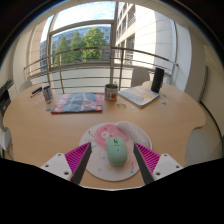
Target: Arrange mouse
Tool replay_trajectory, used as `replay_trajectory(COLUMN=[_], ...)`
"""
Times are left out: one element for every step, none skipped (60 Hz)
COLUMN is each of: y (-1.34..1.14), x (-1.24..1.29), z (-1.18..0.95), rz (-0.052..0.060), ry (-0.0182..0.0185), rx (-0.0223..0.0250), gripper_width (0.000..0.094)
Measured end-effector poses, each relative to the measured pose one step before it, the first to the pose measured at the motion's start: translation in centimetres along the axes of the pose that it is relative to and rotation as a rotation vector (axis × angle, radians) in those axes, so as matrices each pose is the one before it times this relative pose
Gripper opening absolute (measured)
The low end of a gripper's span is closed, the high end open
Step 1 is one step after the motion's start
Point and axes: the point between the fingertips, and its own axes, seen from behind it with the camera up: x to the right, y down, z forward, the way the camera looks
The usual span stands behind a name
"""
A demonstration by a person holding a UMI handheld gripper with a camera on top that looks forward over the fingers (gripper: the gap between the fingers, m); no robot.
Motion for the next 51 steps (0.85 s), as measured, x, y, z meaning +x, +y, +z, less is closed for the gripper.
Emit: replay_trajectory(y=[-0.192, -0.209, -0.335, -0.117, -0.102, -0.078, -0.081, -0.046, -0.032, -0.031, -0.117, -0.058, -0.006, 0.049, 0.070, 0.070, 0.062, 0.096, 0.257, 0.116, 0.140, 0.246, 0.221, 0.238, 0.232, 0.181, 0.220, 0.264, 0.234, 0.200, 0.197, 0.315, 0.236, 0.290, 0.250, 0.243, 0.215, 0.205, 0.136, 0.083, 0.087, 0.154, 0.063, 0.070, 0.070, 0.020, 0.038, 0.008, -0.019, -0.009, -0.046], x=[-0.105, -0.129, -0.312, -0.167, -0.213, -0.163, -0.118, -0.071, -0.100, -0.102, -0.147, -0.072, -0.058, -0.012, -0.018, -0.031, -0.085, -0.050, -0.022, -0.048, -0.027, -0.048, -0.057, -0.036, 0.003, 0.022, 0.019, -0.018, 0.011, -0.038, -0.078, -0.017, -0.105, 0.055, -0.044, -0.020, -0.025, 0.044, 0.076, 0.037, 0.091, 0.044, 0.013, 0.045, 0.056, 0.022, 0.013, 0.004, 0.019, 0.003, 0.029], z=[-0.852, -0.861, -1.168, -0.716, -0.814, -0.856, -0.920, -0.933, -0.975, -1.007, -1.611, -0.850, -0.947, -1.012, -0.982, -0.959, -0.944, -0.906, -1.169, -0.865, -0.851, -0.846, -0.758, -0.749, -0.742, -0.693, -0.673, -0.694, -0.662, -0.626, -0.612, -0.724, -0.521, -0.567, -0.416, -0.379, -0.422, -0.349, -0.318, -0.324, -0.313, -0.337, -0.184, -0.204, -0.205, -0.199, -0.209, -0.163, -0.169, -0.140, -0.089], rz=[-0.0026, -0.0001, 0.0001, -0.0003, 0.0015, 0.0019, 0.0024, 0.0020, 0.0013, 0.0009, -0.0015, -0.0010, -0.0013, -0.0019, -0.0013, -0.0015, -0.0010, -0.0007, -0.0002, 0.0002, -0.0003, -0.0018, -0.0020, -0.0026, -0.0031, -0.0030, -0.0018, -0.0015, -0.0012, -0.0017, -0.0019, -0.0025, -0.0021, -0.0013, -0.0002, 0.0013, 0.0014, 0.0016, 0.0002, -0.0010, -0.0015, -0.0007, -0.0005, -0.0011, -0.0022, -0.0032, -0.0028, -0.0022, -0.0007, 0.0010, 0.0013], ry=[0.00056, 0.00077, -0.00020, -0.00276, -0.00304, -0.00182, 0.00050, 0.00206, 0.00248, 0.00213, 0.00355, 0.00218, 0.00291, 0.00436, 0.00396, 0.00252, 0.00142, 0.00064, 0.00097, 0.00220, 0.00255, 0.00268, 0.00240, 0.00236, 0.00209, 0.00164, 0.00221, 0.00183, 0.00007, -0.00141, -0.00243, -0.00218, -0.00051, -0.00029, -0.00024, -0.00056, -0.00019, 0.00001, 0.00026, 0.00109, 0.00221, 0.00117, 0.00188, 0.00215, 0.00236, 0.00183, 0.00060, -0.00004, -0.00027, -0.00034, 0.00012], rx=[0.00433, 0.00462, 0.00438, 0.00463, 0.00375, 0.00380, 0.00373, 0.00383, 0.00358, 0.00469, 0.00486, 0.00580, 0.00532, 0.00293, 0.00191, 0.00225, 0.00355, 0.00412, 0.00465, 0.00328, 0.00259, 0.00164, 0.00051, 0.00033, 0.00126, 0.00250, 0.00221, 0.00129, 0.00089, 0.00164, 0.00190, 0.00082, -0.00160, -0.00280, -0.00229, -0.00186, -0.00150, -0.00090, 0.00027, 0.00233, 0.00248, 0.00211, 0.00062, -0.00039, -0.00111, -0.00094, 0.00005, 0.00033, 0.00024, 0.00055, 0.00206], gripper_width=[0.0857, 0.0854, 0.0852, 0.0849, 0.0846, 0.0847, 0.0845, 0.0845, 0.0845, 0.0845, 0.0846, 0.0846, 0.0844, 0.0845, 0.0845, 0.0846, 0.0846, 0.0847, 0.0848, 0.0848, 0.0846, 0.0845, 0.0847, 0.0847, 0.0847, 0.0846, 0.0846, 0.0843, 0.0848, 0.0847, 0.0849, 0.0846, 0.0847, 0.0845, 0.0846, 0.0846, 0.0845, 0.0847, 0.0847, 0.0847, 0.0844, 0.0844, 0.0845, 0.0846, 0.0846, 0.0846, 0.0846, 0.0846, 0.0845, 0.0846, 0.0846])
